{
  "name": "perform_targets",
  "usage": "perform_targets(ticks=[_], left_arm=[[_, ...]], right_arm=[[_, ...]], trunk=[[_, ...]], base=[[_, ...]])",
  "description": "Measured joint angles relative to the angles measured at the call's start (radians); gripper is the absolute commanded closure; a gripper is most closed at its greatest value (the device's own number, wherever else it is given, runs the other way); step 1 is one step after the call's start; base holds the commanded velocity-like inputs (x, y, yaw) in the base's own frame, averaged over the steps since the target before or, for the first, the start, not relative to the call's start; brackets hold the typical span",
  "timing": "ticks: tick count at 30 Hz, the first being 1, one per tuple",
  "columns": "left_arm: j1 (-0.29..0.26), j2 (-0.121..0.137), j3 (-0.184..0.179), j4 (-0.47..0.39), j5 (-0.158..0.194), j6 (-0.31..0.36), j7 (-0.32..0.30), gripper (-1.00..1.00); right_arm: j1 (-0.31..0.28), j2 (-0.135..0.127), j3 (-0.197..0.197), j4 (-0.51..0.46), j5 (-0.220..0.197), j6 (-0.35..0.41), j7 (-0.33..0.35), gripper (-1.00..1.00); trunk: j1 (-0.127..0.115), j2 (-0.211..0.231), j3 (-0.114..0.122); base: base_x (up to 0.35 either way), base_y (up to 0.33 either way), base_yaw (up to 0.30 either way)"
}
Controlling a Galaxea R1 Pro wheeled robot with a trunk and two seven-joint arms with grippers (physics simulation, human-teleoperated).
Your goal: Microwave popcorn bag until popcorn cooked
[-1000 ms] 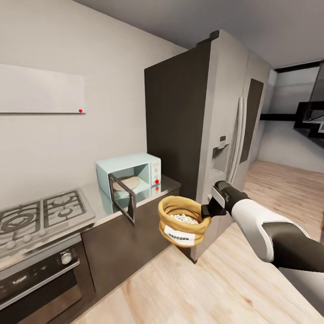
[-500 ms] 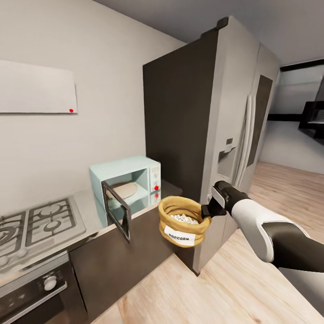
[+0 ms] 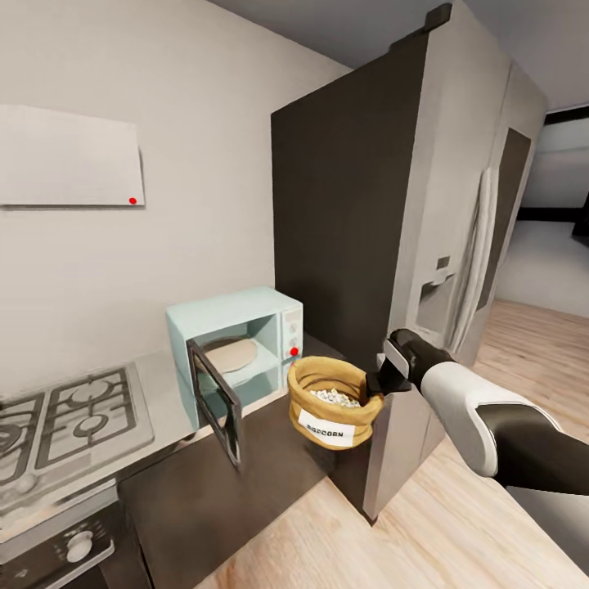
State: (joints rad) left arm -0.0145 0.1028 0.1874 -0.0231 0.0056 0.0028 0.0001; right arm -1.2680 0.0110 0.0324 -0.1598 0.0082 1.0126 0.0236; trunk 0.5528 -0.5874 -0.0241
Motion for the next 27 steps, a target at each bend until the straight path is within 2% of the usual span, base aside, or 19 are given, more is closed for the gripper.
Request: perform_targets(ticks=[7, 27], left_arm=[[0.000, -0.004, 0.000, 0.000, 0.000, -0.001, 0.000, -1.00], [0.000, -0.006, 0.000, 0.000, 0.000, -0.001, 0.000, -1.00]], right_arm=[[0.000, 0.000, 0.000, 0.000, 0.000, 0.000, 0.000, 1.00], [0.000, 0.000, -0.001, 0.000, 0.000, 0.002, 0.000, 1.00]], trunk=[[0.000, 0.000, 0.000], [0.000, 0.000, 0.000]], base=[[0.133, -0.121, 0.233], [0.090, -0.207, 0.229]])
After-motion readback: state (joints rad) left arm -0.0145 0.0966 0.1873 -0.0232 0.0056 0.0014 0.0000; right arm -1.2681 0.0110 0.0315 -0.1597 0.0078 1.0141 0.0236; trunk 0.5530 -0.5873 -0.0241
